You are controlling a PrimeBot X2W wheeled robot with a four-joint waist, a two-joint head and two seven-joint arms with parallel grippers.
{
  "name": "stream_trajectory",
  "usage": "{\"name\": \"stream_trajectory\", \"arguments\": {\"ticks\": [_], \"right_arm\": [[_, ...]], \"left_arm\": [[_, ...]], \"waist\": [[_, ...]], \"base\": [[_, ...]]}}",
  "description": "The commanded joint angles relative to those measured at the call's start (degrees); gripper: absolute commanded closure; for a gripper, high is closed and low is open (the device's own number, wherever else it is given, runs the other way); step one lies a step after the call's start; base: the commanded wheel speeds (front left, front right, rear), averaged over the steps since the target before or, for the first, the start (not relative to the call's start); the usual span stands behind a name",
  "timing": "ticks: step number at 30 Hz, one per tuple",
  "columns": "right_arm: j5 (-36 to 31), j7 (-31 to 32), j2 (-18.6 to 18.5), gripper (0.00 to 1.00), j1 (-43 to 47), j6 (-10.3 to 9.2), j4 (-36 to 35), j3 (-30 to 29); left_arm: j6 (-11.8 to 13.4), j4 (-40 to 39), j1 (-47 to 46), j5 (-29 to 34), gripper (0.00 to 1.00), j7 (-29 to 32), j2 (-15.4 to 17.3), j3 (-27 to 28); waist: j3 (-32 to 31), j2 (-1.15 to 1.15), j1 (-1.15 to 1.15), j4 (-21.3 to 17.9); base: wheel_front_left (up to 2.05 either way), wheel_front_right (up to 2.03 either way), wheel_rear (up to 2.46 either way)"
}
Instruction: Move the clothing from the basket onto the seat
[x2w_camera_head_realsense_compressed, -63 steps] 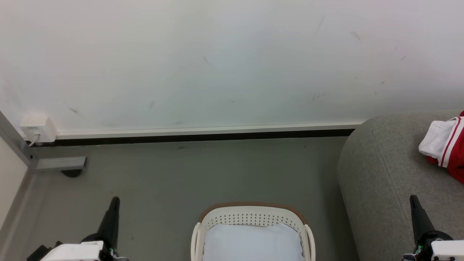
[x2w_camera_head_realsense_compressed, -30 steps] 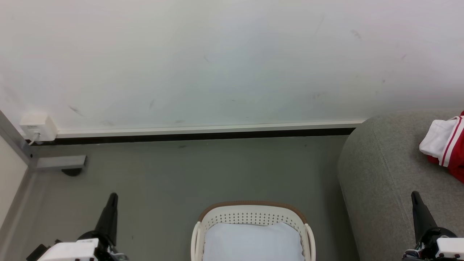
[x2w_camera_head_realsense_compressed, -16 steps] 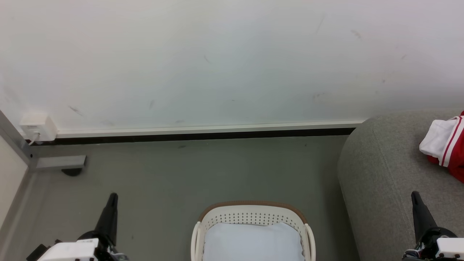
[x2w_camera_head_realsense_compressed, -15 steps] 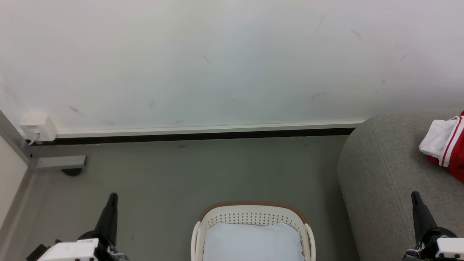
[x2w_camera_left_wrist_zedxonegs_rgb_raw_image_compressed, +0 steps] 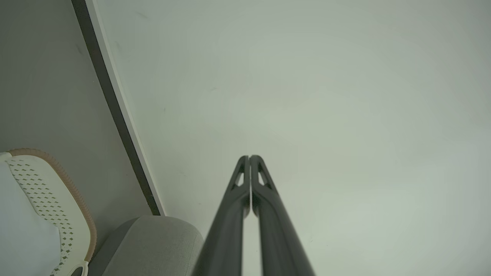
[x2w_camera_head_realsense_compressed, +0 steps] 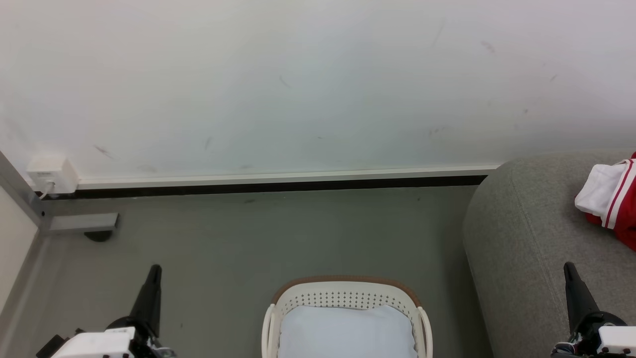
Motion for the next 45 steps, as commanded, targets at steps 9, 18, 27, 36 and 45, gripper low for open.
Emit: {"name": "stream_trajectory", "arguments": {"ticks": [9,18,27,36,45], "right_arm": [[0.1,0.2,-0.4,1.00,-0.3,-0.12,-0.3,-0.2],[0.1,0.2,-0.4,1.00,-0.3,-0.12,-0.3,-0.2],[0.1,0.2,-0.4,1.00,-0.3,-0.12,-0.3,-0.2],[0.1,0.2,-0.4,1.00,-0.3,-0.12,-0.3,-0.2],[0.1,0.2,-0.4,1.00,-0.3,-0.12,-0.3,-0.2]], "left_arm": [[-0.3,-0.1,-0.3,-0.7,1.00,0.3,0.1,0.2],[-0.3,-0.1,-0.3,-0.7,1.00,0.3,0.1,0.1],[-0.3,-0.1,-0.3,-0.7,1.00,0.3,0.1,0.1],[-0.3,-0.1,-0.3,-0.7,1.00,0.3,0.1,0.1],[-0.3,-0.1,-0.3,-0.7,1.00,0.3,0.1,0.1]], "waist": [[0.0,0.00,0.00,0.0],[0.0,0.00,0.00,0.0],[0.0,0.00,0.00,0.0],[0.0,0.00,0.00,0.0],[0.0,0.00,0.00,0.0]], "base": [[0.00,0.00,0.00],[0.00,0.00,0.00],[0.00,0.00,0.00],[0.00,0.00,0.00],[0.00,0.00,0.00]]}}
